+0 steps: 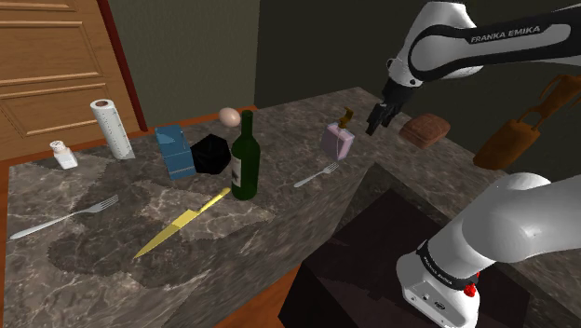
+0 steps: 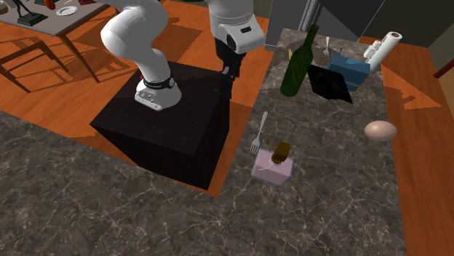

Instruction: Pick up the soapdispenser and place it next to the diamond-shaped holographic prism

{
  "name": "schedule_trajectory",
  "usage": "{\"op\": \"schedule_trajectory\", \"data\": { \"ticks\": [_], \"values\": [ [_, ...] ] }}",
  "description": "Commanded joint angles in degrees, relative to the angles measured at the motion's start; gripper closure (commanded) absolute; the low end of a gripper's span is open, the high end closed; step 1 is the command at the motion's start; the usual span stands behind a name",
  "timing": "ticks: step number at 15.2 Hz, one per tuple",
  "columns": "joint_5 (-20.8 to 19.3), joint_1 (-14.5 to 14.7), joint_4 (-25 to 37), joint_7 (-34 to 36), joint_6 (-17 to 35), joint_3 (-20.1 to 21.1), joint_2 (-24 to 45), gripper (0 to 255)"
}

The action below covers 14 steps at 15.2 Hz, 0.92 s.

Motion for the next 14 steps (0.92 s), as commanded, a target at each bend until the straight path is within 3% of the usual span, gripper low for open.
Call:
{"op": "schedule_trajectory", "data": {
  "ticks": [1,8,11,14],
  "values": [
    [0.11,-0.06,0.07,-0.95,5.53,-1.37,3.98,0],
    [4.4,1.09,3.07,-6.98,22.44,-6.81,19.24,0],
    [9.54,2.3,5.82,-11.65,28.45,-9.02,26.39,0],
    [17.52,3.01,9.52,-18.28,33.2,-10.2,33.76,0]
  ]
}}
